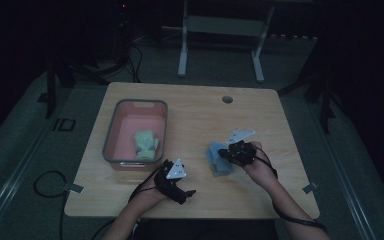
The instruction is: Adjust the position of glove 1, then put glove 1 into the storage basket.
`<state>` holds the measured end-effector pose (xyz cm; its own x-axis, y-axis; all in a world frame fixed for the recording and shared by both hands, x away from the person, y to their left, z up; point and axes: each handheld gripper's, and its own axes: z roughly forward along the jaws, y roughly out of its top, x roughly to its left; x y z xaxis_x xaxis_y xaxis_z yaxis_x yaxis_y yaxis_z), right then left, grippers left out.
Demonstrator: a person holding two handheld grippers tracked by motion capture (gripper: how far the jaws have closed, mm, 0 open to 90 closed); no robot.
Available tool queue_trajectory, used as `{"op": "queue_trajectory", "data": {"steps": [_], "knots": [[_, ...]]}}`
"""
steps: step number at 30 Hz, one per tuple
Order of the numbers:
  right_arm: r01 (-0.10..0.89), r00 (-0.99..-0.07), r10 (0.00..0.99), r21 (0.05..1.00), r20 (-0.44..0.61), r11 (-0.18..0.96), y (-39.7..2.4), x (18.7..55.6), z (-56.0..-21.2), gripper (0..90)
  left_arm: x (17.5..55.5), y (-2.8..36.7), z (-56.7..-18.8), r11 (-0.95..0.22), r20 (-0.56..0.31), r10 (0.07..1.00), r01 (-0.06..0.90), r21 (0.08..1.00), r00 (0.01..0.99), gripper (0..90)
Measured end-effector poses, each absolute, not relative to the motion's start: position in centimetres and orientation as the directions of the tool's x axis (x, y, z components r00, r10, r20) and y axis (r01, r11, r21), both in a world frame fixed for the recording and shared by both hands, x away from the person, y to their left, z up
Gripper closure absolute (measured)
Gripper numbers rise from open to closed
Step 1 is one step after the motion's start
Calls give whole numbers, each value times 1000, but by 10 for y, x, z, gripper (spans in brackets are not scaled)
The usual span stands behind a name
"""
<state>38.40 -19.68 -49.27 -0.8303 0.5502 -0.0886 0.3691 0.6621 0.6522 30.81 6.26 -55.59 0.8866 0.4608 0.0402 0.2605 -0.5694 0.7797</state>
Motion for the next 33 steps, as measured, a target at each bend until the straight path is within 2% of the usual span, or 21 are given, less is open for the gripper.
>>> {"op": "queue_trajectory", "data": {"steps": [9, 14, 21, 24, 26, 30, 33], "knots": [[403, -846, 531, 602, -40, 689, -190, 392, -521, 881, 308, 62, -556, -581, 54, 459, 253, 774, 887, 20], [424, -836, 548, 610, -20, 669, -189, 393, -523, 859, 309, 63, -556, -570, 38, 463, 264, 778, 885, 20], [429, -827, 563, 650, 3, 627, -194, 390, -512, 681, 309, 62, -556, -571, 34, 461, 267, 777, 886, 20], [436, -818, 575, 678, 25, 591, -198, 389, -509, 452, 309, 63, -556, -565, 28, 464, 271, 779, 886, 20], [438, -814, 579, 702, 45, 561, -203, 389, -508, 336, 309, 63, -556, -565, 32, 465, 269, 780, 885, 20], [470, -810, 576, 712, 112, 522, -212, 390, -509, 213, 310, 63, -555, -564, 36, 467, 267, 782, 884, 20], [481, -806, 574, 727, 145, 490, -218, 390, -510, 173, 310, 62, -555, -572, 42, 468, 266, 776, 883, 20]]}}
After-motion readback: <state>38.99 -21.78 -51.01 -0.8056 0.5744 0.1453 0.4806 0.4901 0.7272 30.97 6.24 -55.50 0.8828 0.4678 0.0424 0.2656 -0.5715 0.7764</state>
